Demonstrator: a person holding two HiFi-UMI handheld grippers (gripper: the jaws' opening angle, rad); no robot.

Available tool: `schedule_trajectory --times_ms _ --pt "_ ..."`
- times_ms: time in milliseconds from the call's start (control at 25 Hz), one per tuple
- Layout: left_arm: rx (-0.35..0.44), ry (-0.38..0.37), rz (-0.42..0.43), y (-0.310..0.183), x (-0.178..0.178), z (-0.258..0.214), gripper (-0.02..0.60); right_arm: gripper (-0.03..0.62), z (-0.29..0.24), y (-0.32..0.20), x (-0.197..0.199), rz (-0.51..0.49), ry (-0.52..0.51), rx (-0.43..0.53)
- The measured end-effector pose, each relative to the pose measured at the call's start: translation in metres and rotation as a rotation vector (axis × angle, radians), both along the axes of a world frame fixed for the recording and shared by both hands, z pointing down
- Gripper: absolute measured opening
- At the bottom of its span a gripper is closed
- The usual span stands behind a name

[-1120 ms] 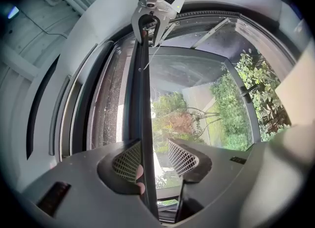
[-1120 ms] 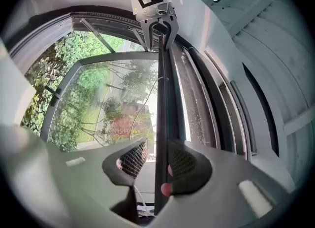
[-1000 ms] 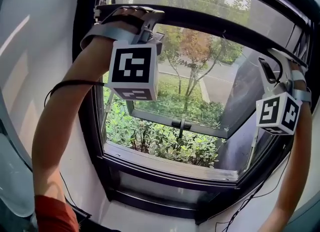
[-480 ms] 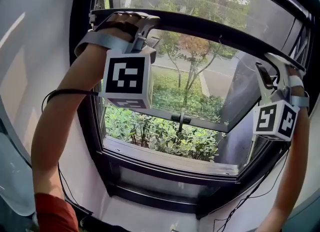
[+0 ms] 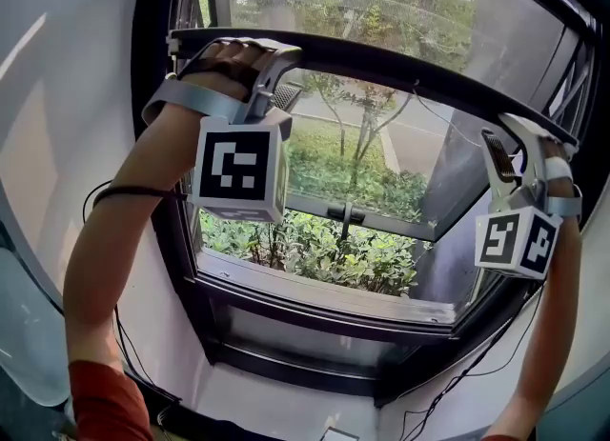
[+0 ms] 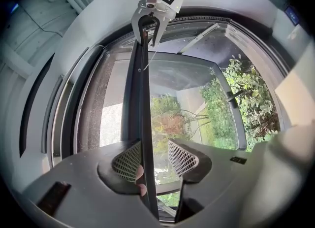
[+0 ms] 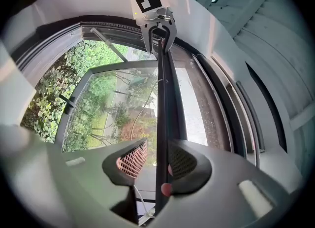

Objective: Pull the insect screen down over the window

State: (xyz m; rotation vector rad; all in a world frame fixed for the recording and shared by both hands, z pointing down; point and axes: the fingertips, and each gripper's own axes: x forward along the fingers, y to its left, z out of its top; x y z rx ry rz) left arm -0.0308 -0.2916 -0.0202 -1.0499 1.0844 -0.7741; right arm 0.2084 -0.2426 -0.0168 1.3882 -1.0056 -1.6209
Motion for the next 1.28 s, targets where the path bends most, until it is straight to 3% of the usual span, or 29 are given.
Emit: schedule_trajectory --times_ms 760,1280 --pt "-0.048 -0.003 0.005 0.003 -0.001 0.036 0.175 0.138 0.032 0.003 -0.003 0.002 -0.018 -0.060" --pt "-0.125 0.002 -0.005 0.004 -0.002 0.076 0.173 0.140 0.071 0.004 -0.004 0.004 -0.030 -0.123"
